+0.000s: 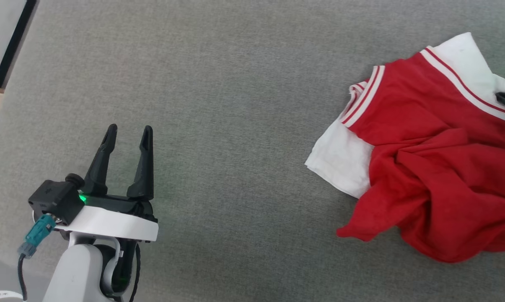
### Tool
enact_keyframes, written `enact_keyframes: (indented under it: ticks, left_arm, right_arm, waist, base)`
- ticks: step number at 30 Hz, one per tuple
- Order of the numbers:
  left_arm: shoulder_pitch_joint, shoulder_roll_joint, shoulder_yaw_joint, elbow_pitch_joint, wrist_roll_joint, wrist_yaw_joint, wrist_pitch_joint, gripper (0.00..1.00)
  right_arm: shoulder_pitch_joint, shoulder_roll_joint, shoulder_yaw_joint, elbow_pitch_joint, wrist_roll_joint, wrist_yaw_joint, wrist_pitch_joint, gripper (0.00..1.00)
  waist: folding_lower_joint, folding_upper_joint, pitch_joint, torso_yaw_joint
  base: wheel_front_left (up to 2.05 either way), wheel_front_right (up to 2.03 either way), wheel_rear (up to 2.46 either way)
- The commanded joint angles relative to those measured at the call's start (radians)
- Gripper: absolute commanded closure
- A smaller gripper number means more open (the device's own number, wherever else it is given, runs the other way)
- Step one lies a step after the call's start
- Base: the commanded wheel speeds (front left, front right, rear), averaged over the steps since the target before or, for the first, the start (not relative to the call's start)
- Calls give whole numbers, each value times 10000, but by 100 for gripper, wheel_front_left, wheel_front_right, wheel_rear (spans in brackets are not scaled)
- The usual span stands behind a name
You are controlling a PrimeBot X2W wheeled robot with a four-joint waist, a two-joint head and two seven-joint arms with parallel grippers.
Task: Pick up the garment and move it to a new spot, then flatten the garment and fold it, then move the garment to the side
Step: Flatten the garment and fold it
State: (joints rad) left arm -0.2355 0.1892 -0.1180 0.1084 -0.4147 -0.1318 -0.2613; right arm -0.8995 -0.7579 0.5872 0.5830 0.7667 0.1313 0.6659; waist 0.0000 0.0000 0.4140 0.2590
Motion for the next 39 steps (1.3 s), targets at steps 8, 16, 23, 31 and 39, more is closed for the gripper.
enact_keyframes:
  ticks: [8,16,23,31,39]
  left_arm:
    - [90,218,95,-7,-9,24,-54,0]
    - [216,486,101,-51,-48,24,-54,0]
    - [336,711,141,-36,-56,24,-54,0]
    - [387,922,138,-16,-122,24,-54,0]
    - [251,1145,49,69,-151,24,-54,0]
  right_arm:
    - [-47,24,-906,712,202,-16,-1553,100]
    - [979,-244,-2287,1856,198,-16,-2958,100]
    - [2478,-221,-3385,2721,444,-16,-4123,100]
    - [3265,164,-3979,2925,487,-16,-4834,100]
    - [3267,569,-4236,2609,138,-16,-5779,0]
  waist:
    - [0,0,-484,-738]
    - [0,0,-774,-1543]
    - [0,0,-889,-2009]
    - [0,0,-948,-2307]
    - [0,0,-1050,-2486]
  base:
    - [0,0,0]
    - [0,0,0]
    - [0,0,0]
    - [0,0,0]
    - [0,0,0]
